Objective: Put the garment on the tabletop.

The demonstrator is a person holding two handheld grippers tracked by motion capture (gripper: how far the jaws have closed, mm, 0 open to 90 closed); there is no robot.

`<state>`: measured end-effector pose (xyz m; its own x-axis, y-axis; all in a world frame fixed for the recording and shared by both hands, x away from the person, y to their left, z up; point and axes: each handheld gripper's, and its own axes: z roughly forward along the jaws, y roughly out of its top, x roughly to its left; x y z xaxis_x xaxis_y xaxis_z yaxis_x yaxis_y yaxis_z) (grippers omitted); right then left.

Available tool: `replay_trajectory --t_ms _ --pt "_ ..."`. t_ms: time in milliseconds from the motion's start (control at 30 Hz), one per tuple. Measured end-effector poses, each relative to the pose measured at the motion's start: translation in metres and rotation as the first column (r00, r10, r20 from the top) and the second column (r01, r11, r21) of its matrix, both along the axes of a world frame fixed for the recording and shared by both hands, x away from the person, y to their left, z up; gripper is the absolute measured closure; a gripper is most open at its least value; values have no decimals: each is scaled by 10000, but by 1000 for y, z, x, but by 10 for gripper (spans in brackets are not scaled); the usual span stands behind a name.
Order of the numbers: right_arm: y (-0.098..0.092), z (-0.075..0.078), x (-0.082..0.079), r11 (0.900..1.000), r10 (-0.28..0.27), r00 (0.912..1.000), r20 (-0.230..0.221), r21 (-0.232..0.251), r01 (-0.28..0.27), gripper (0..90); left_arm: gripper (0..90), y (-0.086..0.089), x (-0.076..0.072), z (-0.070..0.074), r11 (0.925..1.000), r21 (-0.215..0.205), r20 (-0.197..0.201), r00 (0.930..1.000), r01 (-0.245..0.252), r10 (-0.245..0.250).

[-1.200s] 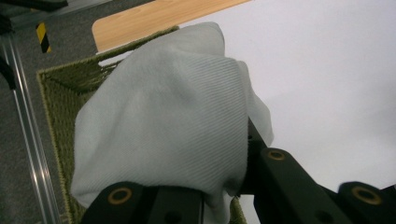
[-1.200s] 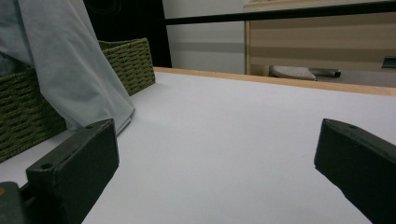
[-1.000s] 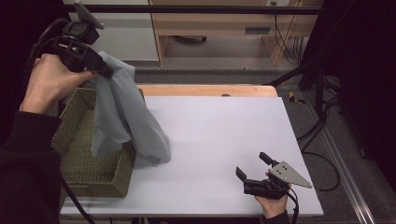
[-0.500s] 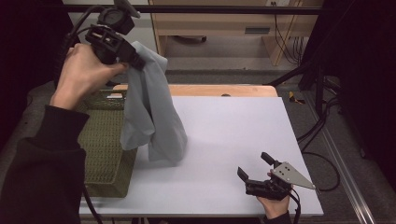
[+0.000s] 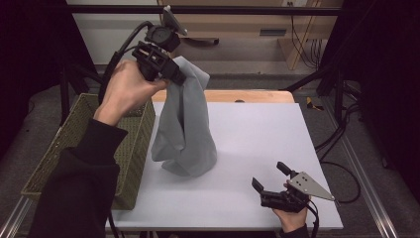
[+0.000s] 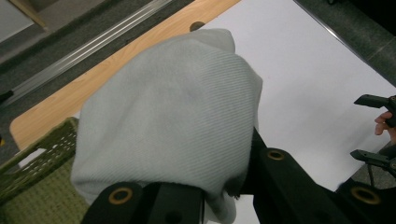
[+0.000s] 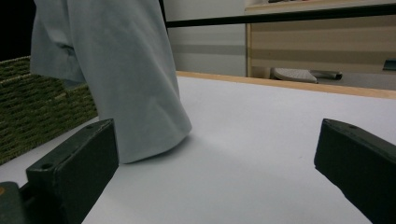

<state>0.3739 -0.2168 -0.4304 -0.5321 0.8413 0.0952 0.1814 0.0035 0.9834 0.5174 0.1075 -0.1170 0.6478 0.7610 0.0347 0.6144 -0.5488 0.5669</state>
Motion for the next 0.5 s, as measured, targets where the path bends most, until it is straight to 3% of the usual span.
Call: replay_trajectory --t_ms 133,167,300,367,500 --pt "1 1 -1 9998 -19 9997 -256 188 24 1 833 -4 0 -12 9998 -162 19 9999 148 -148" --pt "3 1 -2 9991 18 9992 -410 414 -1 1 832 -6 0 -20 9993 -247 29 9996 290 -289" --pt "2 1 -1 9995 -2 9995 -322 326 13 1 831 -9 2 -34 9986 -305 4 9991 423 -424" --pt "2 1 -2 9991 38 9992 -390 433 -21 1 831 -12 2 -47 9976 -402 71 9984 566 -564" --pt "1 -1 0 9998 -32 9998 -200 174 36 1 830 -16 4 -65 9964 -372 -169 9969 763 -770"
